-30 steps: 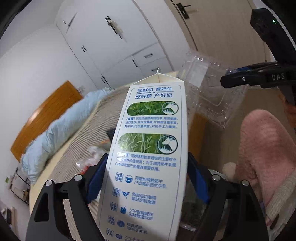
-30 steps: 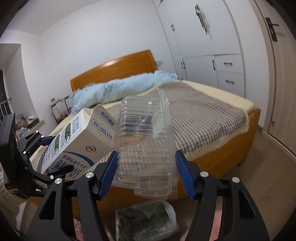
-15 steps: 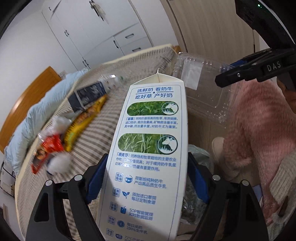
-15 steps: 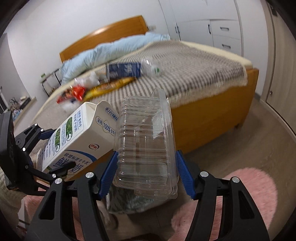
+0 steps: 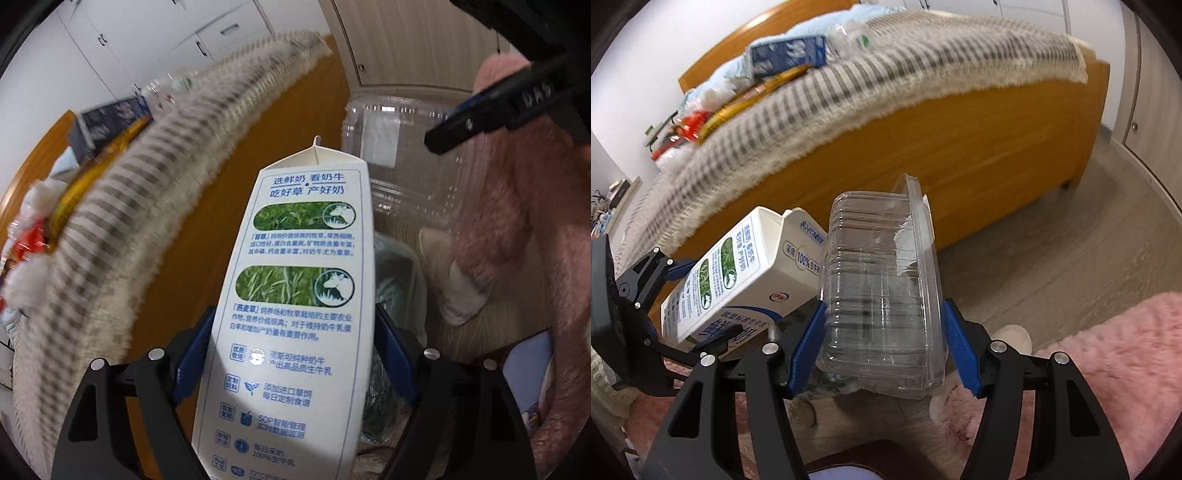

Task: Collect trash
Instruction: 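Carry the milk carton and clamshell box toward the floor bin with both grippers, then open the left gripper to drop the milk carton into the bin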

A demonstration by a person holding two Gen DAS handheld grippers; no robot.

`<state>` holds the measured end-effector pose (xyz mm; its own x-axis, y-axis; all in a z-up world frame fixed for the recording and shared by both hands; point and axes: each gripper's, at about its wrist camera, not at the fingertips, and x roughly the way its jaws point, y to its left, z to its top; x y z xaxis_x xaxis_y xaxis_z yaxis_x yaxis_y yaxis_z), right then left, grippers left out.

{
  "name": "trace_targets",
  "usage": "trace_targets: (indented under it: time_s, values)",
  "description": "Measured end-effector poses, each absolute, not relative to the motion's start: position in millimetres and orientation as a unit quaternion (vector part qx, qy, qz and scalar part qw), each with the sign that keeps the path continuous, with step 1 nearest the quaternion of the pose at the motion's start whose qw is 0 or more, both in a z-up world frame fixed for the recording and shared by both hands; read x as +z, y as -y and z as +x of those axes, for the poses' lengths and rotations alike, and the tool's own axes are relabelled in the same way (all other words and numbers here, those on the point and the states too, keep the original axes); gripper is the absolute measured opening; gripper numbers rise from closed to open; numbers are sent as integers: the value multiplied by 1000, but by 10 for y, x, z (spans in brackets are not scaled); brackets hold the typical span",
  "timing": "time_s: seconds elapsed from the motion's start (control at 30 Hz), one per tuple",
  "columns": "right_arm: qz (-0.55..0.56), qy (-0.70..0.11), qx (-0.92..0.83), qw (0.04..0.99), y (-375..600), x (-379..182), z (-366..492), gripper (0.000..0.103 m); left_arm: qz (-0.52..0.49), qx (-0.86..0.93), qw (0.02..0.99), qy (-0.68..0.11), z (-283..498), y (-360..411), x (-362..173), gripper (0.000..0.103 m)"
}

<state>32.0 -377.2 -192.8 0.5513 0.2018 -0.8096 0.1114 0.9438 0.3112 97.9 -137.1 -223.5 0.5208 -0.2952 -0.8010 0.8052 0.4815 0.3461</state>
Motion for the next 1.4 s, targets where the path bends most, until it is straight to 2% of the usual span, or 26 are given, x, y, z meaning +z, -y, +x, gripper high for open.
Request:
trace_targets:
  time_s: [0.6,0.83,0.93,1.2,1.4]
  values:
    - [200,-515,19,833,4006,-2310,590,61,428,-358,731,-392,1591,1698,-3652,78]
    - [217,-532,12,818,4058,-2410,633,61,458,-361,697,-419,1825,1740,-4266,74]
    - [220,-538,11,814,3993,-2410,656,61,444,-371,683,-445,1896,1759,-4421,74]
    - [218,-541,15,812,3993,-2392,708,61,483,-363,658,-450,1953,1879,-4747,74]
    - [219,-537,19,815,4038,-2399,686,61,472,-354,652,-476,2016,1949,-4791,76]
